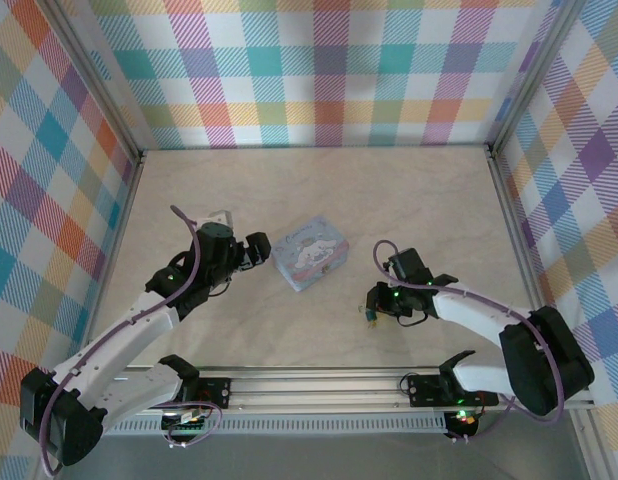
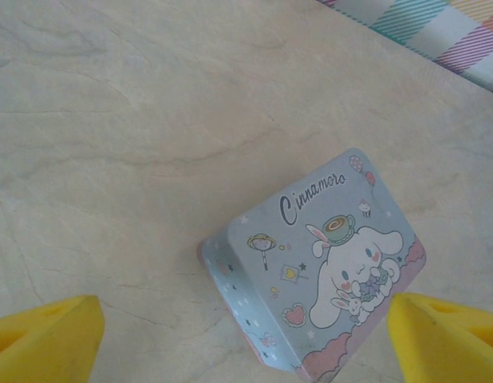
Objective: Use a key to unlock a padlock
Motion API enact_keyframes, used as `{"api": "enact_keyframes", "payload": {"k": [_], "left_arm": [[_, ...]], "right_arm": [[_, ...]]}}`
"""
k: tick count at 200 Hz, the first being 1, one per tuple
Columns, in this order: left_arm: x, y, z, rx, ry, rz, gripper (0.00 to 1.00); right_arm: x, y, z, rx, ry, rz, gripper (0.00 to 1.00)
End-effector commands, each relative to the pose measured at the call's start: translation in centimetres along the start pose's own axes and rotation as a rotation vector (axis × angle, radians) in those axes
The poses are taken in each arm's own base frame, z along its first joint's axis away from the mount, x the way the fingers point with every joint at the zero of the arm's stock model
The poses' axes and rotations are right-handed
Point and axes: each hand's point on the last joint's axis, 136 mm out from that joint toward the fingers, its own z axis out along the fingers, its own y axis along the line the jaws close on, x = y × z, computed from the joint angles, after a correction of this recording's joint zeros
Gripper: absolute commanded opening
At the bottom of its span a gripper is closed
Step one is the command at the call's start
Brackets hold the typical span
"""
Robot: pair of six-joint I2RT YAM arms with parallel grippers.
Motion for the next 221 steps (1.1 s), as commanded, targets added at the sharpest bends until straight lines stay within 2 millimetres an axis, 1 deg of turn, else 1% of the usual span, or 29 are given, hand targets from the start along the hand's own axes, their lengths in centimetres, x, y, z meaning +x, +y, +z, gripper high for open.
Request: {"api": "enact_keyframes", "payload": {"k": [1, 29, 56, 62, 81, 94, 108, 122, 126, 130, 133, 149, 175, 192, 221], "left_arm": [[-0.6, 1.0, -0.6, -0.037, -0.029, 0.018, 0.91], [-1.3, 1.5, -1.3, -0.064, -0.068, 0.016, 0.91], [-2.5, 2.4, -2.3, -0.102, -0.141, 0.031, 0.95], [-2.9, 2.6, -2.6, -0.109, -0.164, 0.040, 0.95], [-3.9, 3.2, -3.6, -0.130, -0.240, 0.068, 0.95], [-4.6, 4.1, -4.3, -0.169, -0.290, 0.089, 0.95], [-5.5, 5.1, -5.1, -0.221, -0.345, 0.103, 0.96], [-6.2, 5.8, -5.7, -0.253, -0.398, 0.130, 0.96], [-6.0, 6.2, -5.6, -0.268, -0.398, 0.141, 0.97], [-6.8, 6.0, -5.9, -0.258, -0.442, 0.132, 0.98], [-6.8, 6.2, -5.9, -0.261, -0.453, 0.134, 0.98], [-7.2, 7.0, -6.3, -0.274, -0.517, 0.134, 1.00], [-7.0, 8.5, -6.2, -0.315, -0.558, 0.181, 1.00], [-6.5, 9.2, -5.2, -0.333, -0.534, 0.240, 1.00], [-5.4, 11.1, -3.3, -0.376, -0.485, 0.267, 1.00]], "right_arm": [[-2.1, 1.1, -1.7, 0.001, -0.083, -0.047, 0.30], [-4.2, 2.3, -4.4, 0.016, -0.175, -0.124, 0.40], [-6.8, 3.0, -7.6, 0.056, -0.320, -0.217, 0.52], [-7.4, 3.0, -8.3, 0.072, -0.362, -0.238, 0.56], [-9.3, 2.7, -10.8, 0.136, -0.492, -0.291, 0.68], [-10.4, 2.4, -12.3, 0.176, -0.574, -0.325, 0.75], [-11.4, 1.9, -13.7, 0.214, -0.654, -0.341, 0.84], [-12.3, 1.2, -14.8, 0.251, -0.716, -0.341, 0.91], [-12.6, 0.9, -15.1, 0.265, -0.736, -0.335, 0.95], [-12.8, 0.5, -15.4, 0.282, -0.752, -0.327, 0.98], [-12.9, 0.2, -15.6, 0.294, -0.766, -0.323, 0.99], [-13.6, -1.0, -16.2, 0.329, -0.815, -0.315, 1.00], [-14.3, -2.9, -16.4, 0.352, -0.871, -0.283, 1.00], [-14.7, -4.2, -16.0, 0.363, -0.898, -0.283, 1.00], [-15.8, -4.4, -14.9, 0.342, -0.951, -0.380, 1.00]]}}
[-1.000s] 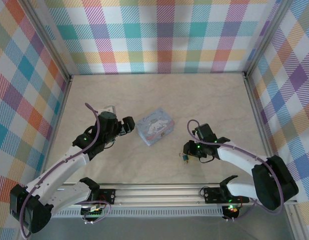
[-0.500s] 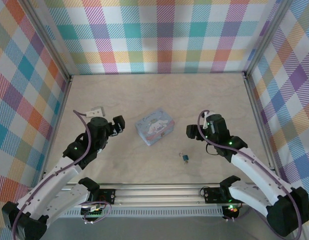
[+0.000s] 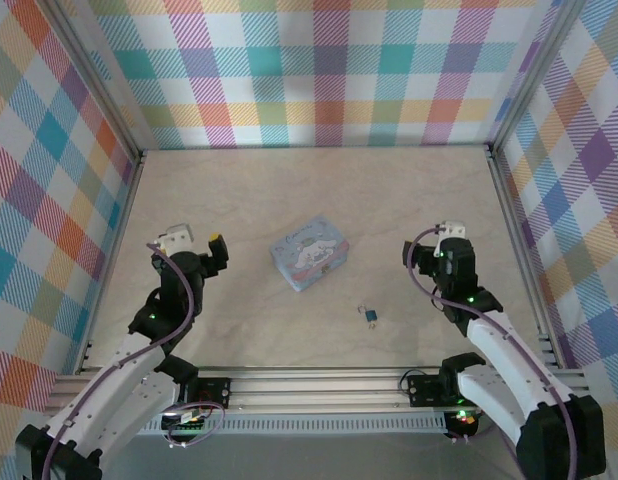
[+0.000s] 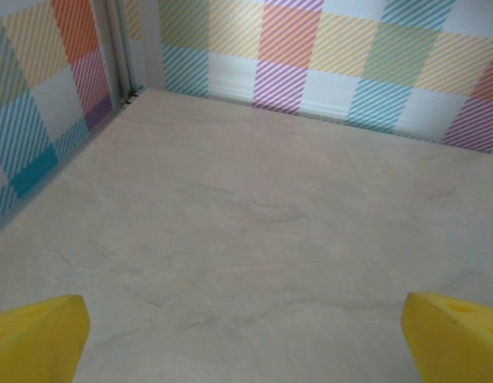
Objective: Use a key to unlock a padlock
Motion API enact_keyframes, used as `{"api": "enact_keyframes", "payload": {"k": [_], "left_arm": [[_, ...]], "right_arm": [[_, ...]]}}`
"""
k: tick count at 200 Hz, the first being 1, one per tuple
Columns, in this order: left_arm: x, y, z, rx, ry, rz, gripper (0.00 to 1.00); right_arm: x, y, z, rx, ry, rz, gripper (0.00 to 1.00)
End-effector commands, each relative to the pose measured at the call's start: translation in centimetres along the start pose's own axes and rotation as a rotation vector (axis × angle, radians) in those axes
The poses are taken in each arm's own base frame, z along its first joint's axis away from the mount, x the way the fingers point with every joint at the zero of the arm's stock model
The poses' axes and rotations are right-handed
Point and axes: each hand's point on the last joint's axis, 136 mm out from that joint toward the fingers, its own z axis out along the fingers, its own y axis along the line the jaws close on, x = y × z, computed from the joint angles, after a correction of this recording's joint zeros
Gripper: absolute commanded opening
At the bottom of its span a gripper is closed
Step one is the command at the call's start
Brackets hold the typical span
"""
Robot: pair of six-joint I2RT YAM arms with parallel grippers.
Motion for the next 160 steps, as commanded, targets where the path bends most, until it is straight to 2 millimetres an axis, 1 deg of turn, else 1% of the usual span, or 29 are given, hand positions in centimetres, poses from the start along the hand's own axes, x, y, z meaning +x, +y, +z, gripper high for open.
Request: {"api": "enact_keyframes", "payload": {"k": [1, 17, 37, 41, 47, 76, 94, 128, 133, 137, 149, 160], "left_arm": [[0.3, 0.6, 1.1, -0.020, -0.023, 0.043, 1.00], [1.5, 1.1, 2.0, -0.032, -0.009, 0.047, 1.00], [3.2, 1.9, 3.1, -0.058, 0.008, 0.030, 1.00], [3.3, 1.9, 3.2, -0.057, 0.007, 0.026, 1.00], [3.8, 1.9, 3.6, -0.053, 0.018, 0.029, 1.00], [5.2, 1.9, 5.2, -0.060, 0.057, 0.061, 1.00], [5.5, 1.5, 6.0, -0.044, 0.041, 0.079, 1.00], [6.1, 0.2, 7.8, 0.013, 0.025, 0.136, 1.00], [6.3, 0.0, 8.1, 0.021, 0.024, 0.146, 1.00], [6.5, -0.1, 8.3, 0.025, 0.026, 0.153, 1.00], [6.9, -0.6, 9.0, 0.047, 0.024, 0.175, 1.00], [7.0, -1.1, 9.5, 0.065, 0.018, 0.190, 1.00]], "right_arm": [[-2.4, 0.6, 0.9, -0.050, -0.144, -0.062, 1.00], [-2.2, 0.4, 2.1, -0.055, -0.155, -0.080, 1.00], [-2.0, 0.5, 3.5, -0.085, -0.213, -0.081, 1.00], [-1.6, 0.5, 3.9, -0.088, -0.209, -0.081, 1.00], [-2.1, 0.6, 4.1, -0.101, -0.245, -0.077, 1.00], [-1.0, 0.9, 6.1, -0.116, -0.239, -0.143, 1.00], [-0.9, 0.9, 6.8, -0.128, -0.264, -0.157, 1.00], [0.8, 0.8, 8.9, -0.170, -0.202, -0.137, 1.00], [0.7, 0.7, 9.3, -0.171, -0.206, -0.131, 1.00], [0.5, 0.6, 9.4, -0.167, -0.208, -0.128, 1.00], [0.8, 0.0, 10.0, -0.167, -0.146, -0.093, 1.00], [0.6, -0.7, 10.7, -0.149, -0.118, -0.054, 1.00]]}}
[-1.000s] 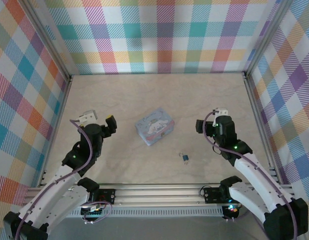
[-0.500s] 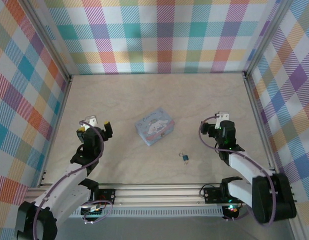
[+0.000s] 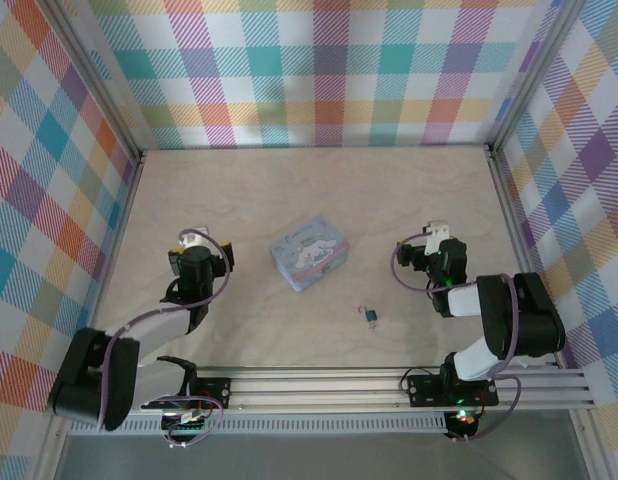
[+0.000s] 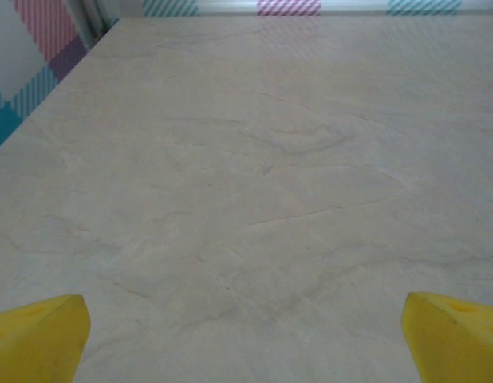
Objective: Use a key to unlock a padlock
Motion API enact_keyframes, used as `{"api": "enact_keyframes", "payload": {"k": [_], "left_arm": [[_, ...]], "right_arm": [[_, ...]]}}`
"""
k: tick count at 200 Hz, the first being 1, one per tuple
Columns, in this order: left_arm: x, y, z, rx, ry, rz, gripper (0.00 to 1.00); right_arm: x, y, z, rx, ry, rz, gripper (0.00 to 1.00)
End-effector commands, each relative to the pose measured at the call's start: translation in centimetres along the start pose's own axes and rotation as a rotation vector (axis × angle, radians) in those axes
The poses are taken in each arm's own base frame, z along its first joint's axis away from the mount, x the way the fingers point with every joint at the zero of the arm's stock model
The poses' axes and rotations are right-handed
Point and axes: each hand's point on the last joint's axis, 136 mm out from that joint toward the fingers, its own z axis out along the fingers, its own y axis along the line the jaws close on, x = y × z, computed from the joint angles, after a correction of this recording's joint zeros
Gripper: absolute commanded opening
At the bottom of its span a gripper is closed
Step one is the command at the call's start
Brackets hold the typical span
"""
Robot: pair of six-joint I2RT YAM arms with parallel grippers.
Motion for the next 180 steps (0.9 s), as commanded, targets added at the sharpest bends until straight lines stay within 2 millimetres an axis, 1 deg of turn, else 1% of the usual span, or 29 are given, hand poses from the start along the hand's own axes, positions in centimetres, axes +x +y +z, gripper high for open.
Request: {"api": "enact_keyframes", "payload": {"k": [1, 4, 20, 29, 40, 55, 78, 87, 94, 101, 112, 180], "left_arm": [[-1.9, -0.9, 0.8, 0.056, -0.100, 0.027, 1.00], [-2.0, -1.1, 0.9, 0.066, -0.103, 0.030, 1.00], [-2.3, -1.7, 1.3, 0.101, -0.133, 0.032, 1.00], [-2.1, -1.9, 1.7, 0.113, -0.137, 0.030, 1.00], [-1.8, -2.0, 2.2, 0.119, -0.136, 0.032, 1.00], [-0.8, -2.2, 3.0, 0.132, -0.120, 0.033, 0.99], [0.1, -1.3, 4.0, 0.114, -0.096, -0.012, 1.00], [-0.2, -1.2, 4.5, 0.100, -0.087, -0.016, 1.00], [0.2, -1.2, 5.0, 0.097, -0.038, -0.016, 1.00], [0.1, -1.2, 5.5, 0.103, -0.025, -0.024, 1.00], [0.2, -0.6, 6.0, 0.116, 0.005, -0.063, 1.00], [0.2, -0.5, 6.0, 0.123, 0.006, -0.068, 1.00]], "right_arm": [[-3.2, -0.9, 1.0, -0.015, -0.049, 0.052, 1.00], [-3.1, -1.2, 1.1, -0.014, -0.036, 0.067, 1.00], [-3.1, -1.3, 1.0, -0.034, -0.039, 0.083, 1.00], [-3.1, -1.3, 1.0, -0.033, -0.044, 0.083, 1.00], [-3.1, -1.3, 1.0, -0.034, -0.043, 0.083, 1.00], [-3.2, -1.3, 1.0, -0.034, -0.045, 0.080, 1.00], [-3.1, -1.3, 1.0, -0.032, -0.043, 0.080, 1.00], [-3.1, -1.3, 1.0, -0.031, -0.043, 0.081, 1.00], [-3.1, -1.3, 1.0, -0.032, -0.043, 0.080, 1.00], [-3.1, -1.3, 1.0, -0.031, -0.043, 0.081, 1.00], [-3.1, -1.3, 1.0, -0.031, -0.042, 0.081, 1.00], [-3.1, -1.1, 1.0, -0.040, -0.042, 0.074, 1.00]]}}
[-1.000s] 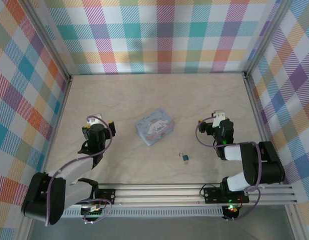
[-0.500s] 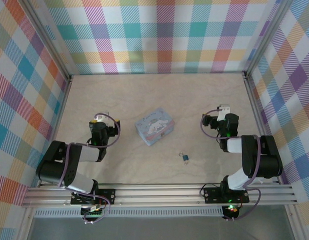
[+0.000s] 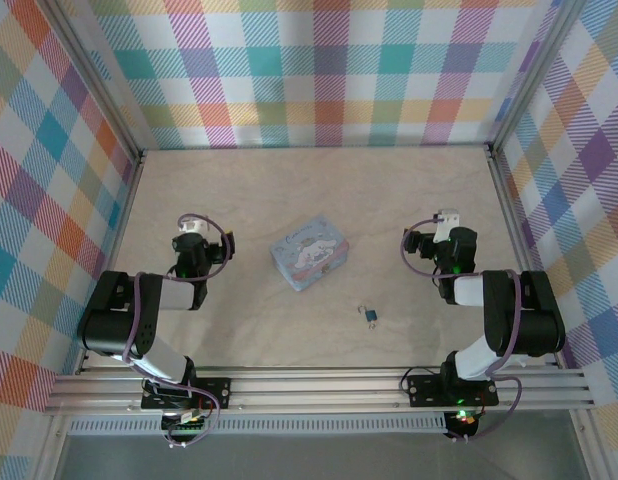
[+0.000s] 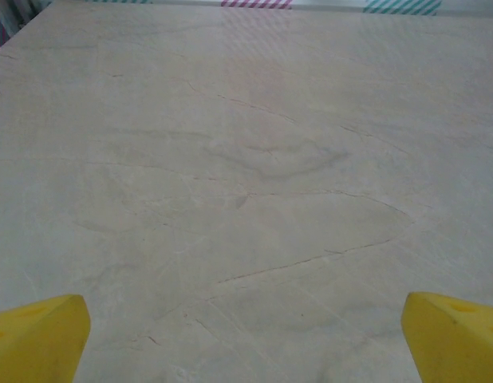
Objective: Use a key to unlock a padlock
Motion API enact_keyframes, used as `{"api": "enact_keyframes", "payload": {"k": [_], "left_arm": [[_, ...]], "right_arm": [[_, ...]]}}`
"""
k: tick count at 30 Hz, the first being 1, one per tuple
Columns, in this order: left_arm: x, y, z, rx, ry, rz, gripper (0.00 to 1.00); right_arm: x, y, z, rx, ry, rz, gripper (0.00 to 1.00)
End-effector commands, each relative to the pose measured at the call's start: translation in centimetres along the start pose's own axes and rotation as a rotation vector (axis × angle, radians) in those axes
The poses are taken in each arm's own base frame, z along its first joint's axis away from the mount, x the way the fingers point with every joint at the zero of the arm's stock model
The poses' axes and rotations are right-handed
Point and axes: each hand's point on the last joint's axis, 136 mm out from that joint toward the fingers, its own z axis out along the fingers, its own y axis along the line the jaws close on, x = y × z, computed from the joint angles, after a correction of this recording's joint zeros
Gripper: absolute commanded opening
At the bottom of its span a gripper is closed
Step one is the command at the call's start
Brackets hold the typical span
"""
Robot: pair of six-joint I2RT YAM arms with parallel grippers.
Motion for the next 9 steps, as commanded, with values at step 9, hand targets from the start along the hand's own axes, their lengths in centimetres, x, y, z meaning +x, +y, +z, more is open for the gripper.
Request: {"api": "enact_keyframes", "payload": {"k": [9], "left_arm": [[-0.19, -0.09, 0.18, 0.013, 0.002, -0.020, 1.00]], "right_arm": [[-0.48, 0.63, 0.02, -0.031, -0.010, -0.002, 1.00]]}}
